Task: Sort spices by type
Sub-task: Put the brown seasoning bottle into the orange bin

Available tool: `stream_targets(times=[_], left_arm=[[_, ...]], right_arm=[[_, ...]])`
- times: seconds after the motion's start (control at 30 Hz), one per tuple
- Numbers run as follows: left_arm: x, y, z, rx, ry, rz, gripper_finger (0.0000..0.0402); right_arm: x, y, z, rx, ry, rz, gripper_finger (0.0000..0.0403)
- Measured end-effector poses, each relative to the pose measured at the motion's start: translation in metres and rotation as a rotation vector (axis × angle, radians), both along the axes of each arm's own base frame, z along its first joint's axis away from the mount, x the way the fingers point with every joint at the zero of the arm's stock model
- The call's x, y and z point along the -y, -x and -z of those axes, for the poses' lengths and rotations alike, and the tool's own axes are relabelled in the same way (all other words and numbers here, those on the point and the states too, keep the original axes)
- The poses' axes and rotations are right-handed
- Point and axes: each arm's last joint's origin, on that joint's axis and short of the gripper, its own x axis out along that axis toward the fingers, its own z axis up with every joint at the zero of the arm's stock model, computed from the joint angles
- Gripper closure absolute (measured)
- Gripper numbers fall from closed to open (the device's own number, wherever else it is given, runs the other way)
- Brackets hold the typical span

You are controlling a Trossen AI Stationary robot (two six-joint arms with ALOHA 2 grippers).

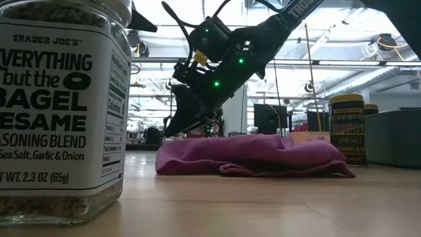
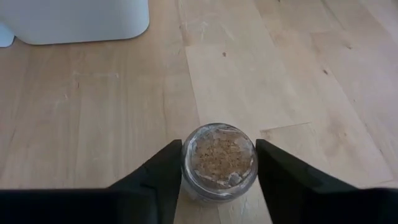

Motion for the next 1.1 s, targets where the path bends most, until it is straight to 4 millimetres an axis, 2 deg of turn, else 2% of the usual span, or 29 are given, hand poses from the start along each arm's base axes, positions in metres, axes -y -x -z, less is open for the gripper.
stream_targets(times=[0.1,0.37,0.57,0.73,0.93,1.1], left_arm=[[0.000,0.000,0.000,0.001,0.002,-0.001,0.0386],[0.000,0.000,0.000,0.002,0.005,-0.001,0.0386],[0.000,0.000,0.000,0.011,0.023,-0.007,0.0386],[0.000,0.000,0.000,0.013,0.029,-0.008,0.0386],[0.000,0.000,0.000,0.011,0.029,-0.008,0.0386],[0.000,0.000,0.001,0.002,0.029,-0.008,0.0386]], right_arm=[[0.000,0.000,0.000,0.003,0.000,0.000,0.0269],[0.000,0.000,-0.003,0.010,-0.014,0.013,0.0270],[0.004,0.012,-0.037,0.023,-0.039,0.045,0.0289],[0.018,0.033,-0.079,0.039,-0.047,0.093,0.0289],[0.032,0.058,-0.113,0.036,-0.059,0.149,0.0289],[0.036,0.069,-0.122,0.007,-0.064,0.176,0.0289]])
